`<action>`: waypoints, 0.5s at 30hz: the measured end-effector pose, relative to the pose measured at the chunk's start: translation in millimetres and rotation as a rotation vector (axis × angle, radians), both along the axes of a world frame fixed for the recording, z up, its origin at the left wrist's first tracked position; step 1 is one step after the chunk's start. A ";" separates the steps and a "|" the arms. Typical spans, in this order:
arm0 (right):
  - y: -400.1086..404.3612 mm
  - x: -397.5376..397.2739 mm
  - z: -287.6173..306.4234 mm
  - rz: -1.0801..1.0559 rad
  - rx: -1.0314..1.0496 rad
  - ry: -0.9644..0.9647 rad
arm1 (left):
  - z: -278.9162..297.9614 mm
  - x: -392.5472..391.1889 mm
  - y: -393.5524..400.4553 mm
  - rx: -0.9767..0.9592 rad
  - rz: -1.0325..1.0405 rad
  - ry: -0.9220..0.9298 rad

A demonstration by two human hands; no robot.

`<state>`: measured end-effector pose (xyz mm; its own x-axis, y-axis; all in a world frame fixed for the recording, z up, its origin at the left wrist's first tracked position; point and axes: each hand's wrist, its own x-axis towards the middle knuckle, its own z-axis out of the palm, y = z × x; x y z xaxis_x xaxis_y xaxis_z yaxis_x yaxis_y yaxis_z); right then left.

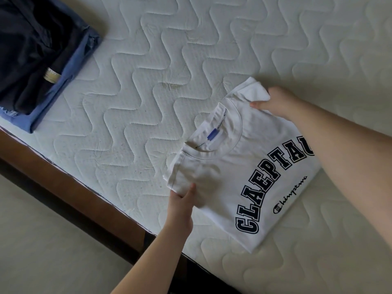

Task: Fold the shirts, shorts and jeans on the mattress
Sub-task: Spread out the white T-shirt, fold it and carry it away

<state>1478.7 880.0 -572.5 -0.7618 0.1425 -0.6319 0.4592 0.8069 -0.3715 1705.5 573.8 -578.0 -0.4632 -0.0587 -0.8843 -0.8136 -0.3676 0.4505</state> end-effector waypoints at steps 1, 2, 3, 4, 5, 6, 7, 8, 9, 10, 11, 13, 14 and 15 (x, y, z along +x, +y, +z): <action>-1.7 2.1 0.4 -0.002 0.005 -0.002 | 1.6 -1.6 2.6 0.034 0.021 -0.001; -3.1 4.7 1.5 0.003 0.011 -0.003 | 2.6 -3.3 5.4 0.046 0.032 -0.016; -4.1 8.2 2.7 0.004 0.012 0.003 | 3.6 -3.5 7.7 0.042 0.039 -0.038; -4.7 11.8 4.4 -0.004 0.009 0.019 | 4.0 -2.5 10.2 0.028 0.040 -0.059; -5.3 15.7 6.6 -0.020 0.004 0.045 | 4.4 -0.2 12.1 0.017 0.041 -0.068; -5.5 19.2 8.9 -0.035 -0.002 0.076 | 5.0 2.2 13.8 0.015 0.038 -0.060; -5.1 22.9 11.4 -0.043 -0.015 0.105 | 6.2 4.3 15.4 0.022 0.025 -0.040; -4.7 26.7 14.0 -0.045 -0.030 0.121 | 7.9 6.8 16.8 0.038 0.008 -0.017; -3.7 30.8 17.2 -0.045 -0.045 0.124 | 9.9 9.3 17.8 0.055 -0.003 -0.003; -2.7 35.1 20.7 -0.046 -0.053 0.117 | 11.8 11.3 18.4 0.065 -0.002 -0.004; -1.8 39.6 24.4 -0.053 -0.056 0.105 | 13.9 12.2 18.6 0.064 0.011 -0.017; 1.4 50.6 31.9 -0.086 -0.067 0.095 | 16.7 13.2 18.4 0.043 0.037 -0.055; 2.9 56.8 36.5 -0.107 -0.079 0.108 | 17.8 14.0 18.1 0.042 0.041 -0.057; 3.6 63.1 42.1 -0.133 -0.094 0.134 | 19.4 14.0 17.1 0.050 0.038 -0.042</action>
